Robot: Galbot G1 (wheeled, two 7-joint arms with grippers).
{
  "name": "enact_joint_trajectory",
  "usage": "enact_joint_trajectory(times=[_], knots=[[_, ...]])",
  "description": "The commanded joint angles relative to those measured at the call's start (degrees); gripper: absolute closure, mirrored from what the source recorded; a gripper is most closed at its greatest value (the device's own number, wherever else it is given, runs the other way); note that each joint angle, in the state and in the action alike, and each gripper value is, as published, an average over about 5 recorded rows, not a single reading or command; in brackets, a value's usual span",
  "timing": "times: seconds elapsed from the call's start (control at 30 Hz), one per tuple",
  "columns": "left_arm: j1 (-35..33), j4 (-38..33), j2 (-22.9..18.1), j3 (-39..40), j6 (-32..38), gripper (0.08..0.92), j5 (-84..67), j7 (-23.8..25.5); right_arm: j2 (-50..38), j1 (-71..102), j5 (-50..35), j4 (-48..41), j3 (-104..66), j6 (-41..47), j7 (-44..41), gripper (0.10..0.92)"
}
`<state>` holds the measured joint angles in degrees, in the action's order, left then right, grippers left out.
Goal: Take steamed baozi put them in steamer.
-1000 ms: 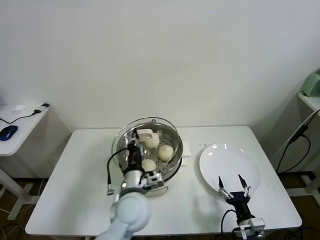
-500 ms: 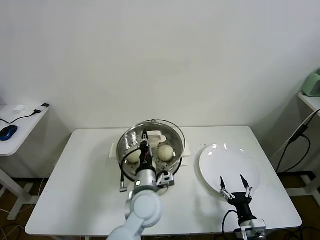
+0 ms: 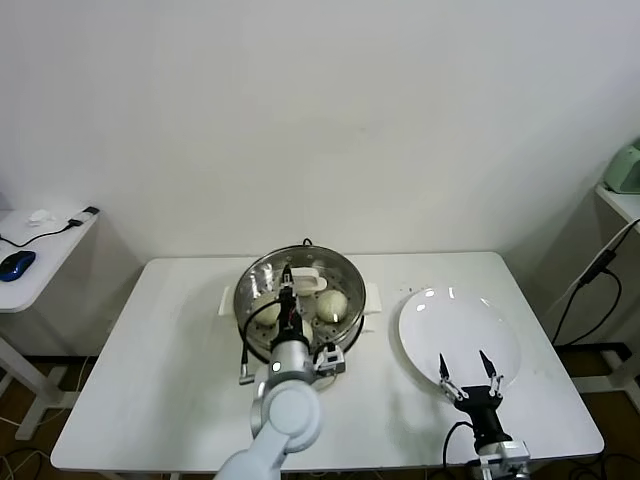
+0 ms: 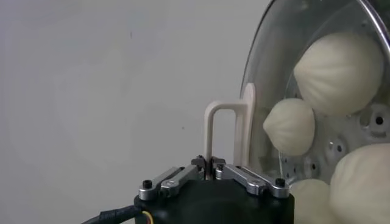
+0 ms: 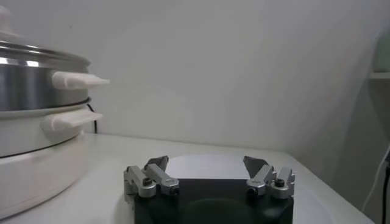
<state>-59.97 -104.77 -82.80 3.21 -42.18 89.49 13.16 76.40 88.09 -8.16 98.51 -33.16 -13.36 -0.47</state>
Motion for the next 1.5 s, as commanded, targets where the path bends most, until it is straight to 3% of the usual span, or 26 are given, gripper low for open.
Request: enact_joint_trajectory(times=[0.03,0.4,0.67,1.03,1.2,1.33,1.5], knots=[[0.3,0.9,0.3,-0.3,-1.1,0.853,0.7,0.2,0.1,0.0,0.2,-0.4,0.0,-0.6,0.0,0.203],[-0.1,1.3,-0.5,-0.2,-0.8,0.826,0.5,-0.1,0.4,-0.1,1.2,-1.0,0.2,-2.3,0.0,0.203],[-0.4,0.2,-0.2,-0.2,-0.4,0.606,0.4,0.2,0.2,-0.3,1.0,-0.4,0.2,-1.7,-0.4,0.203],[-2.0,-7.4,1.4,1.6,-0.3,0.285,-3.6,1.1,0.0,0.0,-2.7,0.2,1.4,0.2,0.1,0.203],[-4.4,-11.7,2.7,1.4,1.1,0.19,-9.6,-0.9,-0.9,0.9,-4.1,0.0,1.6,-2.4,0.2,0.202],[-7.7,-14.4,4.2,-1.6,6.5,0.178,-18.6,-6.3,-2.2,1.9,-4.9,0.1,1.7,-3.8,0.1,0.203],[-13.8,-16.3,4.9,-11.4,24.9,0.177,-38.8,-14.5,-2.6,2.3,-5.8,0.5,1.4,-4.4,0.1,0.202]])
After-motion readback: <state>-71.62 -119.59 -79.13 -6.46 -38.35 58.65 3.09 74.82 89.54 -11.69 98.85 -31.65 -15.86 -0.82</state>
